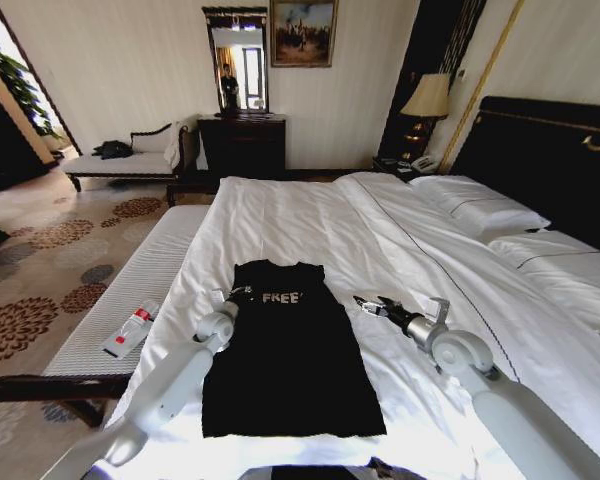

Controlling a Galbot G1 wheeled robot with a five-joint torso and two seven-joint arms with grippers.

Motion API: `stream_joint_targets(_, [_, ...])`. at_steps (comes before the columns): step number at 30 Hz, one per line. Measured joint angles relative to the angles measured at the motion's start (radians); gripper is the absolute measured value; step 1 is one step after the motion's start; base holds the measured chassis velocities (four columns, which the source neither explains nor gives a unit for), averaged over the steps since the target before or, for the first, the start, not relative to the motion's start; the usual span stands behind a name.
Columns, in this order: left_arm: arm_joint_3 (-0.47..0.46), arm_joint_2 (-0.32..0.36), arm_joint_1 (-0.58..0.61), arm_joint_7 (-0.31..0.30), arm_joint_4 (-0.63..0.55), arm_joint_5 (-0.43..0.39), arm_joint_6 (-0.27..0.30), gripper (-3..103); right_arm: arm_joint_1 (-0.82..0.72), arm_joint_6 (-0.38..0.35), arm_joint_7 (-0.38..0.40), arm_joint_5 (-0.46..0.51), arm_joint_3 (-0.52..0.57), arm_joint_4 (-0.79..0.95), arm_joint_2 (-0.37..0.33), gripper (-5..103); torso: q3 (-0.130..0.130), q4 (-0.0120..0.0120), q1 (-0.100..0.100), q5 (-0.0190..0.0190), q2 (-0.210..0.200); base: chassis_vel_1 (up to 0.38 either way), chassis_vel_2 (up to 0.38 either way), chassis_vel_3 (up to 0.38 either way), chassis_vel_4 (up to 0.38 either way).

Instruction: Fold the clothes on the bed.

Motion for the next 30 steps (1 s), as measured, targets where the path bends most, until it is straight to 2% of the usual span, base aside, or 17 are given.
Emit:
stream_joint_targets(16, [0.028, -0.032, 0.001, -0.01, 0.042, 0.013, 0.0, 1, 0.009, 0.002, -0.002, 0.0, -0.01, -0.008, 0.008, 100, 0.0, 0.0001, 0.0, -0.0001, 0.0, 0.0, 0.0, 0.0, 0.0])
stream_joint_targets(17, [0.032, -0.033, 0.0, -0.014, 0.043, 0.013, 0.0, -2, 0.009, 0.002, -0.002, 0.002, -0.009, -0.007, 0.007, 100, 0.0, 0.0, 0.0, 0.0, 0.0, 0.0, 0.0, 0.0, 0.0])
stream_joint_targets(19, [0.034, -0.033, 0.0, -0.017, 0.043, 0.012, 0.0, 2, 0.009, 0.002, -0.001, 0.003, -0.008, -0.007, 0.006, 100, 0.0, 0.0, 0.0, -0.0001, 0.0, 0.0, 0.0, 0.0, 0.0])
stream_joint_targets(20, [0.035, -0.032, 0.0, -0.017, 0.04, 0.011, 0.002, 7, 0.009, 0.002, -0.002, 0.004, -0.007, -0.006, 0.005, 100, 0.0, 0.0, 0.0, -0.0001, 0.0, 0.0, 0.0, 0.0, 0.0])
stream_joint_targets(21, [0.035, -0.03, 0.0, -0.017, 0.038, 0.01, 0.003, 7, 0.009, 0.002, -0.002, 0.005, -0.007, -0.006, 0.004, 100, 0.0, 0.0, 0.0, -0.0001, 0.0, 0.0, 0.0, 0.0, 0.0])
stream_joint_targets(24, [0.034, -0.018, 0.007, -0.017, 0.008, 0.0, 0.006, 23, 0.031, 0.002, -0.002, 0.011, -0.021, -0.01, -0.001, 100, 0.0, -0.0001, 0.0, -0.0003, 0.0, 0.0, 0.0, 0.0, 0.0])
stream_joint_targets(25, [0.034, -0.018, 0.007, -0.017, 0.008, 0.0, 0.006, 23, 0.031, 0.002, -0.002, 0.011, -0.021, -0.01, -0.001, 100, 0.0, -0.0001, 0.0, -0.0003, 0.0, 0.0, 0.0, 0.0, 0.0])
stream_joint_targets(27, [0.033, 0.003, 0.016, -0.02, -0.035, -0.014, 0.009, 34, 0.074, 0.002, -0.001, 0.024, -0.048, -0.024, -0.004, 100, 0.0, 0.0, 0.0, -0.0002, 0.0, 0.0, 0.0, 0.0, 0.0])
stream_joint_targets(28, [0.033, 0.003, 0.016, -0.02, -0.035, -0.014, 0.009, 34, 0.074, 0.002, -0.001, 0.024, -0.048, -0.024, -0.004, 100, 0.0, 0.0, 0.0, -0.0002, 0.0, 0.0, 0.0, 0.0, 0.0])
stream_joint_targets(30, [0.031, 0.024, 0.026, -0.025, -0.08, -0.025, 0.016, 44, 0.112, 0.002, 0.001, 0.041, -0.076, -0.036, -0.004, 100, 0.0, 0.0, 0.0, -0.0001, 0.0, 0.0, 0.0, 0.0, 0.0])
